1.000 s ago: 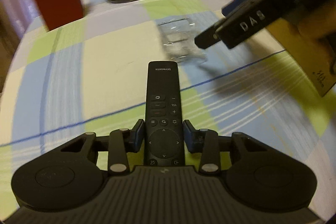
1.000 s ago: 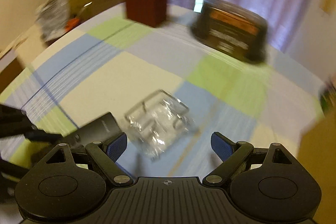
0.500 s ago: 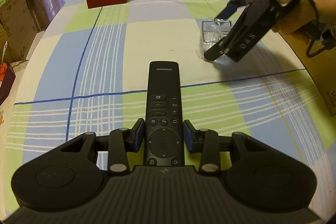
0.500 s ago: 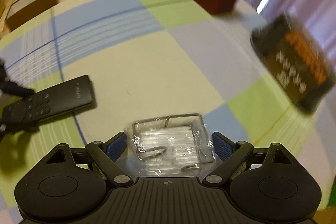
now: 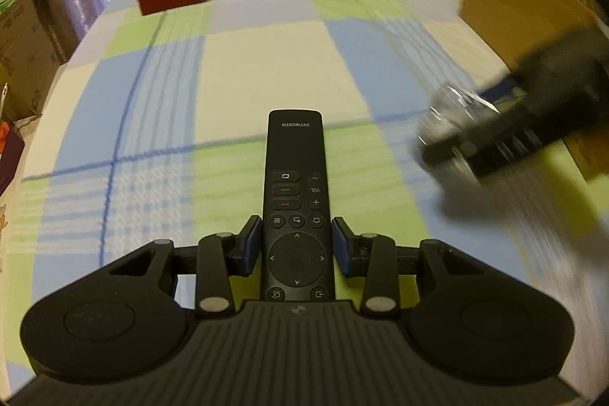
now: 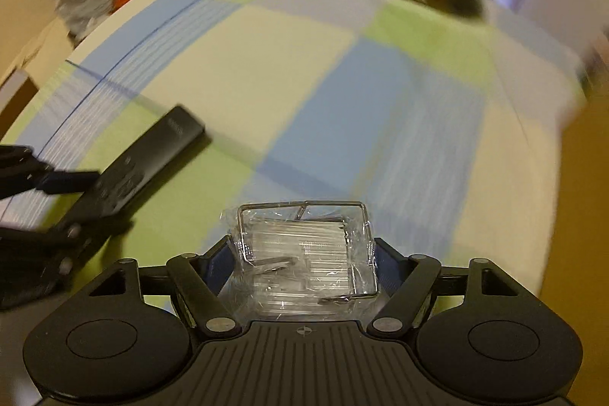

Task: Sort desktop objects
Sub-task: 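Carry the black remote and bagged wire rack with both tools over the cardboard box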

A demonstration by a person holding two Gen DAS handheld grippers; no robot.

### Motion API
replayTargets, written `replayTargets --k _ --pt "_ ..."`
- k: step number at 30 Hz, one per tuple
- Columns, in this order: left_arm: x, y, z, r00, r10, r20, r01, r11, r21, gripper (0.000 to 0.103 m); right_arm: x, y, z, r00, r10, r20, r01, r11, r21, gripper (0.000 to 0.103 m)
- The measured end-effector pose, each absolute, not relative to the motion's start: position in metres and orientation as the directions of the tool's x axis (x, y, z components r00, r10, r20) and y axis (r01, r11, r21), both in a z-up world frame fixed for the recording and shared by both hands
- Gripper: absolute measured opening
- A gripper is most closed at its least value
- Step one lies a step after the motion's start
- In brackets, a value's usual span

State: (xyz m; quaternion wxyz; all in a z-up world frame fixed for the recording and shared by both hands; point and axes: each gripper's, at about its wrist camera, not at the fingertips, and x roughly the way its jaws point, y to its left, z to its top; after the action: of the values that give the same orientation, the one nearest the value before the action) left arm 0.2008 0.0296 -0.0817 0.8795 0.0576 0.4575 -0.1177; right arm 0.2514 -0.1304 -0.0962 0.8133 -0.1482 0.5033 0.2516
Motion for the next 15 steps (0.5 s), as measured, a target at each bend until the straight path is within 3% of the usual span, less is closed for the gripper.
replayTargets --k 10,13,15 --pt "0.107 -0.031 -0.077 0.497 -0.195 -0.845 0.376 0.926 0.007 0.035 0.104 -0.204 -0.088 0.481 0.156 -0.863 -0.337 0.941 -0.018 0.074" --pt "0.092 -0.036 -0.076 0.495 -0.190 -0.848 0.381 0.924 0.015 0.045 0.082 -0.215 -0.088 0.525 0.165 -0.835 -0.289 0.957 0.008 0.074" --pt "0.089 -0.038 -0.075 0.499 -0.182 -0.847 0.380 0.924 0.025 0.045 0.076 -0.221 -0.087 0.543 0.185 -0.819 -0.265 0.963 0.042 0.074"
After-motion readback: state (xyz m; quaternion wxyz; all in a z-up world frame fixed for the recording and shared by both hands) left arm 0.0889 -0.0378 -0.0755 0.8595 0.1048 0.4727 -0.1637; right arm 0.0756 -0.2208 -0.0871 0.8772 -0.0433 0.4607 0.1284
